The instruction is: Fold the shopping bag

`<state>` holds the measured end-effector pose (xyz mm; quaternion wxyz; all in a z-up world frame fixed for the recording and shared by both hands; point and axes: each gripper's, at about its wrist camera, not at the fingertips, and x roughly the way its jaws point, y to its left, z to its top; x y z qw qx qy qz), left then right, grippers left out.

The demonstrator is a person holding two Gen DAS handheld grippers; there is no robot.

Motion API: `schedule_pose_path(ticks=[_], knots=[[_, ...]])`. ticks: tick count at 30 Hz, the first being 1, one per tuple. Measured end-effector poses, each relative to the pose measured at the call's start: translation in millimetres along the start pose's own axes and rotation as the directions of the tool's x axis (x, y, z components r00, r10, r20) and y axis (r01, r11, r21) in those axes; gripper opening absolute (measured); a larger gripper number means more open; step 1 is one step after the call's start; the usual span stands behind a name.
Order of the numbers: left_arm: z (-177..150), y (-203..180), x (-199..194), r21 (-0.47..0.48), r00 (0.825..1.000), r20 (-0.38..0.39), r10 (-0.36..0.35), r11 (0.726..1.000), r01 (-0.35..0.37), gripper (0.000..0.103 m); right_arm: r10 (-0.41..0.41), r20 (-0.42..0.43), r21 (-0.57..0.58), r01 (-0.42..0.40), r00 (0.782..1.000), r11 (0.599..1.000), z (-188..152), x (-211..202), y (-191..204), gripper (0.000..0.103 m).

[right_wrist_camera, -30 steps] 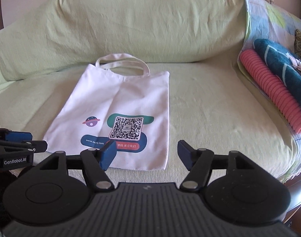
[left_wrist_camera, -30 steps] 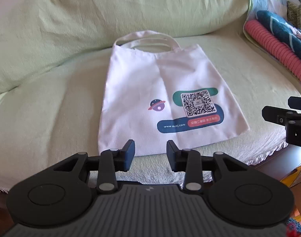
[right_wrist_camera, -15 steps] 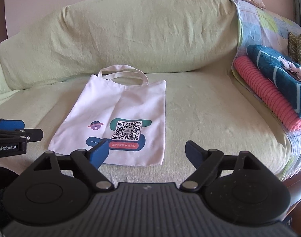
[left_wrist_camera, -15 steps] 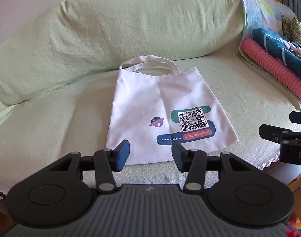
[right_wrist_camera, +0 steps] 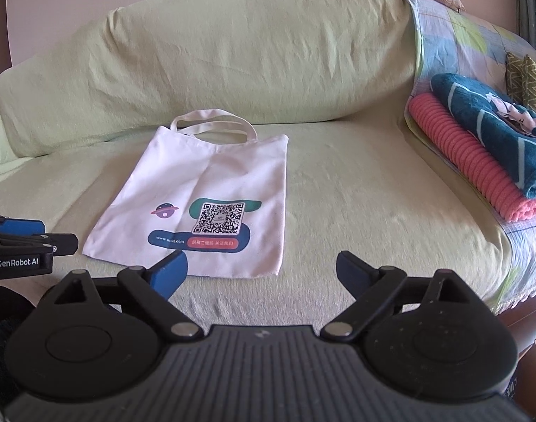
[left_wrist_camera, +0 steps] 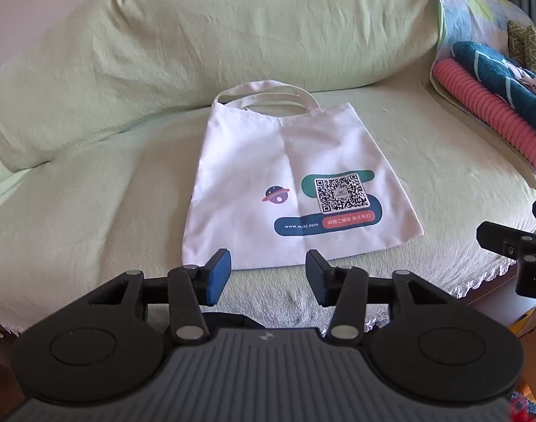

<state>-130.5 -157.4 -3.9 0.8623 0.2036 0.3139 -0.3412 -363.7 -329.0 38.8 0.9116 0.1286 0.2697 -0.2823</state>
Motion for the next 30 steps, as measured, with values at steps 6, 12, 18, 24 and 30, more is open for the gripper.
schedule_pose_path(ticks=[6,12,18,24,30], knots=[[-2.3,0.4,8.6,-0.003,1.0,-0.028,0.001,1.0,-0.001,0.053,-0.001,-0.023,0.004,0.001,1.0,1.0,-2.4,7.2,-0.9,0.092],[-2.2,3.7,19.6,-0.003,0.998,-0.055,-0.009,1.0,0.009,0.053,0.002,-0.06,0.01,-0.002,0.998,1.0,-1.8,21.9,-1.6,0.093],[1.8,11.7,41.8,-0.017,0.996,-0.092,-0.018,1.0,0.016,0.059,0.003,-0.114,0.025,0.0,0.993,1.0,-1.2,44.3,-3.4,0.093],[5.0,23.9,71.6,-0.046,0.989,-0.15,-0.012,0.999,0.005,0.059,-0.016,-0.176,0.041,0.024,0.984,0.999,0.2,75.3,-8.1,0.093],[8.3,36.3,101.0,-0.072,0.979,-0.205,-0.007,0.997,-0.008,0.06,-0.029,-0.232,0.042,0.04,0.972,0.998,5.5,107.1,-7.6,0.093]])
